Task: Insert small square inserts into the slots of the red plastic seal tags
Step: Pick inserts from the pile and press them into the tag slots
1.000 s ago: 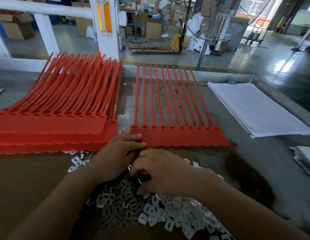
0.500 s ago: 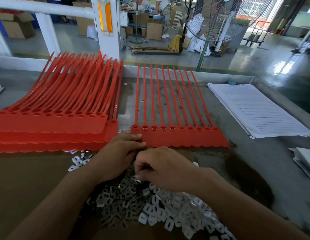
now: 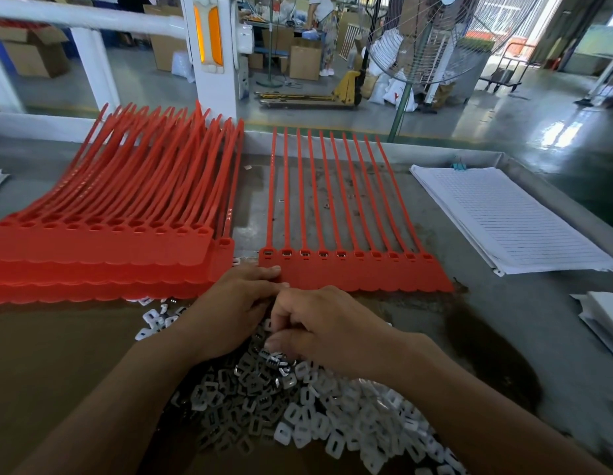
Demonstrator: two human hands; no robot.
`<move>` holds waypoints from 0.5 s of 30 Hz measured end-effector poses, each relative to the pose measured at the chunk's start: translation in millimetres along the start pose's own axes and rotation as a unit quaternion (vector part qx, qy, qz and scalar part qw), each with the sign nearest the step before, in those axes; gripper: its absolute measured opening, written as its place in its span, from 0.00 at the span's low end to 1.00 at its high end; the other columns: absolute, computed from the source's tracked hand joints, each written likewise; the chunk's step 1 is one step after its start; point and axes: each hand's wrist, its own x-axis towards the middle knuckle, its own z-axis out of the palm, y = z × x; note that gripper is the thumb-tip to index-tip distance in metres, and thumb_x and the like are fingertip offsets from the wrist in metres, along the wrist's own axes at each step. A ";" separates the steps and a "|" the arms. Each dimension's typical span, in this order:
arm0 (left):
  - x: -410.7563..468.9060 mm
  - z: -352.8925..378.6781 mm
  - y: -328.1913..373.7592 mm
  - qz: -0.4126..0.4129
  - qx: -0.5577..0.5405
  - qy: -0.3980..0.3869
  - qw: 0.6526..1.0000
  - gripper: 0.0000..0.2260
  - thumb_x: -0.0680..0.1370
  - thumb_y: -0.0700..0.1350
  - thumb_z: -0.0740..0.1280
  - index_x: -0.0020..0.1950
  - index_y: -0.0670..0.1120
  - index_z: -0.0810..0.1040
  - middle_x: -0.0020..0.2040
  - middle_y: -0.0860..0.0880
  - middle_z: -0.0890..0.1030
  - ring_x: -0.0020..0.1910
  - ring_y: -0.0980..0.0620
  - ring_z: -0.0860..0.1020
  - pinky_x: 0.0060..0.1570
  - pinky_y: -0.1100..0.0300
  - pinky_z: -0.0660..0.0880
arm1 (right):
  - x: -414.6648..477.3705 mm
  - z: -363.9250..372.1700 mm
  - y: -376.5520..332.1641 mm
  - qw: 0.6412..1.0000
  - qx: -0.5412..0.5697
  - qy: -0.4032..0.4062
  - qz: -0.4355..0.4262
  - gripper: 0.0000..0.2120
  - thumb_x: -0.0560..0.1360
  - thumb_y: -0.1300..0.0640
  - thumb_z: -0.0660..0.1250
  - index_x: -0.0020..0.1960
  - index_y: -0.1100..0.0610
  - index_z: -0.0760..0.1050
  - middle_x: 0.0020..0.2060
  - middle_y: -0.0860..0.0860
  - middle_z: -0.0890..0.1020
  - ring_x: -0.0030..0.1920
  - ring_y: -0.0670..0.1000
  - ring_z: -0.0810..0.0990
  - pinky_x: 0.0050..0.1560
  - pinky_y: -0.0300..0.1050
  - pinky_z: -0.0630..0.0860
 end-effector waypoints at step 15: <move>0.1 -2.1 3.4 -0.012 0.018 -0.006 1.000 0.15 0.79 0.41 0.59 0.65 0.50 0.73 0.71 0.55 0.64 0.70 0.60 0.56 0.61 0.78 0.44 | 0.7 -2.0 6.4 0.999 -0.011 0.032 -0.031 0.08 0.74 0.53 0.67 0.45 0.58 0.79 0.30 0.41 0.73 0.29 0.38 0.71 0.32 0.28 0.64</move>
